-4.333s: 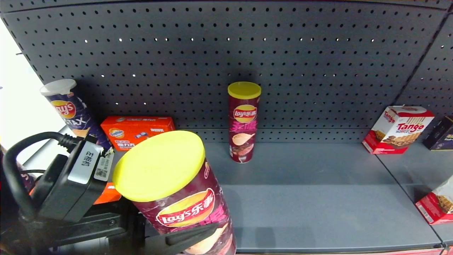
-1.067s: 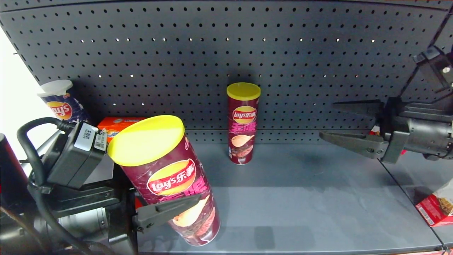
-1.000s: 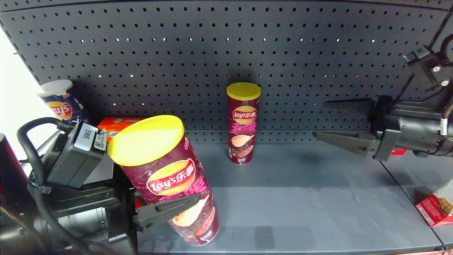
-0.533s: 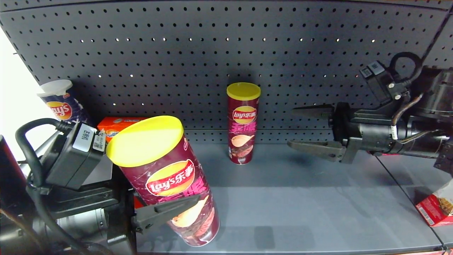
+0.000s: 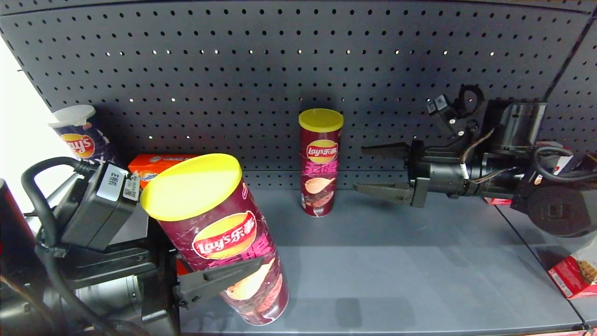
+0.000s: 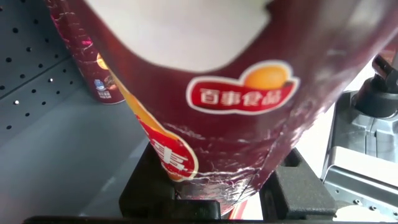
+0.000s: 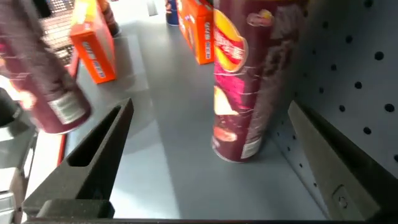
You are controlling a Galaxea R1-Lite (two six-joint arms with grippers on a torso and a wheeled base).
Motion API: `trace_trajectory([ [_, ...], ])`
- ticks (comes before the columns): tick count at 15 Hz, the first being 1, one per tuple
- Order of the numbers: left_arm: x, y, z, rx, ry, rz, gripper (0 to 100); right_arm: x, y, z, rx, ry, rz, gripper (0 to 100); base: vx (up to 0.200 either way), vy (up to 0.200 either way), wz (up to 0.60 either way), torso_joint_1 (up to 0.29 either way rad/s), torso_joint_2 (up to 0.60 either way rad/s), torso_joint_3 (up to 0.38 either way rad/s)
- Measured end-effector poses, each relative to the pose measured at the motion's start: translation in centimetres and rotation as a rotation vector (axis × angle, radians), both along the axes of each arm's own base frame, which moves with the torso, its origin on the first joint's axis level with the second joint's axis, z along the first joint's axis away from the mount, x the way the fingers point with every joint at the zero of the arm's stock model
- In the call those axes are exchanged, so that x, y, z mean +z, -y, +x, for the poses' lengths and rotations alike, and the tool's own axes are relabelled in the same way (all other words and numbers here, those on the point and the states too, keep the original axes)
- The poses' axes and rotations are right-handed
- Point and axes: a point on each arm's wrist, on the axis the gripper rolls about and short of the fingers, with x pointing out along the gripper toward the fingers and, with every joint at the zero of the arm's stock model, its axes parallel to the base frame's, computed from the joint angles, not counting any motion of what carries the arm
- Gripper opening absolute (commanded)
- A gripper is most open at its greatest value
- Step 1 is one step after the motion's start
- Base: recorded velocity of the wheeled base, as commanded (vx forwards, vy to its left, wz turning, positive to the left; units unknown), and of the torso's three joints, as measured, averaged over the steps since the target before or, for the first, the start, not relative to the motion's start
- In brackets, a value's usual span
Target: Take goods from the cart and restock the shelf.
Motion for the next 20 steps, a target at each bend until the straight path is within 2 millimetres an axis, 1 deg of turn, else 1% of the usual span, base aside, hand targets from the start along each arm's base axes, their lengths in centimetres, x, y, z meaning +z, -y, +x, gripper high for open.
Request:
trace_trajectory([
  [6, 0.0, -0.2, 0.1, 0.01, 0.001, -0.001, 0, -1.1, -1.7, 3.9, 0.003, 0.006, 0.002, 100, 0.0, 0.0, 0.0, 0.0, 0.0, 0.0],
  [9, 0.0, -0.4, 0.2, 0.02, 0.0, -0.001, 0, -2.0, -2.7, 5.1, 0.016, 0.007, 0.002, 100, 0.0, 0.0, 0.0, 0.0, 0.0, 0.0],
  [12, -0.1, -0.5, 0.3, 0.027, -0.002, 0.0, 0, -3.3, -3.8, 5.8, 0.033, -0.007, -0.004, 100, 0.0, 0.0, 0.0, 0.0, 0.0, 0.0],
  [15, -0.1, -0.5, 0.3, 0.028, -0.002, 0.0, 0, -4.4, -4.4, 6.5, 0.039, -0.018, -0.008, 100, 0.0, 0.0, 0.0, 0.0, 0.0, 0.0],
  [20, -0.1, -0.6, 0.3, 0.03, -0.002, 0.0, 0, -5.5, -5.4, 7.3, 0.052, -0.029, -0.013, 100, 0.0, 0.0, 0.0, 0.0, 0.0, 0.0],
])
